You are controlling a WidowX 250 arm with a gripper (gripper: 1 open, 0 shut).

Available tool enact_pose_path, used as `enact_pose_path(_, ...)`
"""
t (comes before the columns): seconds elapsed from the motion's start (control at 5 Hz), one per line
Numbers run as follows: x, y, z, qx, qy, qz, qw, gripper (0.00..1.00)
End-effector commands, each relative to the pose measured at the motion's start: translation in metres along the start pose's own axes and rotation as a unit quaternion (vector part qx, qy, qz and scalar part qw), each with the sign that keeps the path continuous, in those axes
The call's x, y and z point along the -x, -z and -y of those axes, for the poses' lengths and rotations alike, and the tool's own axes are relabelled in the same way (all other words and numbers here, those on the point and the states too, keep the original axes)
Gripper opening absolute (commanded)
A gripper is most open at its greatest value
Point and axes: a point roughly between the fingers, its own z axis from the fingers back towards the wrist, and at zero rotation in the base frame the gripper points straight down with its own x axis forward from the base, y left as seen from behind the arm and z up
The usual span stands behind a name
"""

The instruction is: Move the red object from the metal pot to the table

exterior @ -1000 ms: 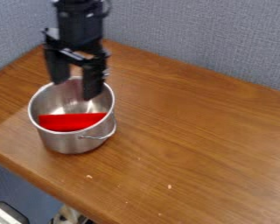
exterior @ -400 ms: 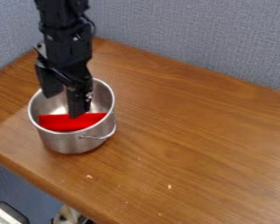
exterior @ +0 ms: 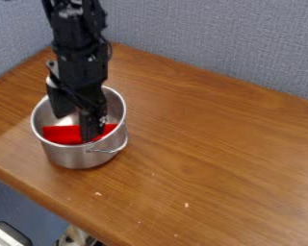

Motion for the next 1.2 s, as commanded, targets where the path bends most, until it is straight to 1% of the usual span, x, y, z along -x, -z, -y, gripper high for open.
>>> enact_pose_path(0.0, -0.001, 0.006, -0.002, -0.012, 0.009, -0.001, 0.9999, 1.00)
enact_pose_path(0.2, 0.000, 0.016, -0.004, -0.014, 0.009, -0.007, 0.9998, 1.00)
enact_pose_path(0.4, -0.001, 0.024, -0.004, -0.017, 0.012, -0.006, 0.9998, 1.00)
enact_pose_path(0.6, -0.001, 0.029, -0.004, -0.017, 0.012, -0.006, 0.9998, 0.00)
enact_pose_path(0.8, -0.001, 0.031, -0.005, -0.018, 0.012, -0.005, 0.9997, 0.00)
enact_pose_path(1.0, -0.002, 0.028, -0.006, -0.019, 0.006, -0.002, 0.9998, 0.00)
